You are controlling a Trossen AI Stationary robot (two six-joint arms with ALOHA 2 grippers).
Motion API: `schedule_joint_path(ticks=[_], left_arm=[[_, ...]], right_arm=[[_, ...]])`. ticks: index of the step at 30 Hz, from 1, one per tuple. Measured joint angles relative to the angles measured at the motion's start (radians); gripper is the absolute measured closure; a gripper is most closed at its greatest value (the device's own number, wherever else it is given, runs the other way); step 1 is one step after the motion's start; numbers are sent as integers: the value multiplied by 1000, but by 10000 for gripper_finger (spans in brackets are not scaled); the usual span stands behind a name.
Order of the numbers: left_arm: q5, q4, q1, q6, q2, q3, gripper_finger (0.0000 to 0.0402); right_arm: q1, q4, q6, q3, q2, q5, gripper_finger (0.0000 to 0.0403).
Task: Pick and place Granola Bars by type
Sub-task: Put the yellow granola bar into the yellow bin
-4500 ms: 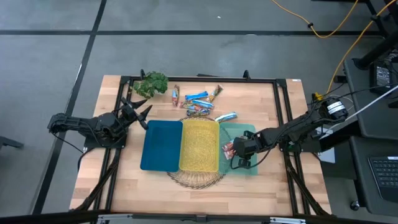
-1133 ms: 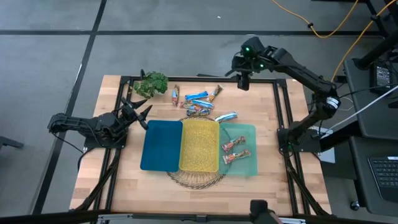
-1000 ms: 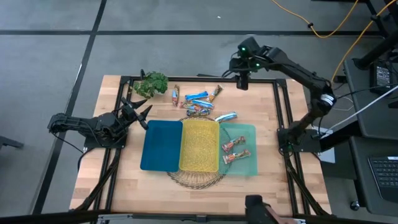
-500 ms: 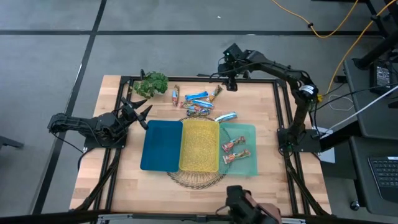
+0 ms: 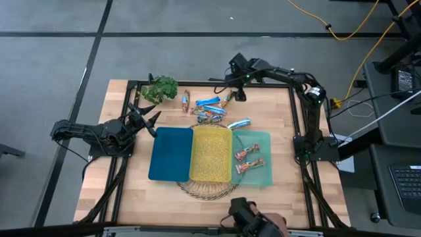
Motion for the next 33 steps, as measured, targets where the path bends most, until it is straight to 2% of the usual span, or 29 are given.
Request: schedule_joint_path(ticks=[10, 28, 33], left_arm=[[0, 0, 0, 0, 0, 0, 233], [0, 0, 0, 0, 0, 0, 233], [0, 0, 0, 0, 0, 0, 233]], right_arm=[[7, 15, -31, 0, 66, -59, 114], [13, 23, -29, 0, 178, -59, 114], [13, 49, -25, 0, 178, -42, 141]])
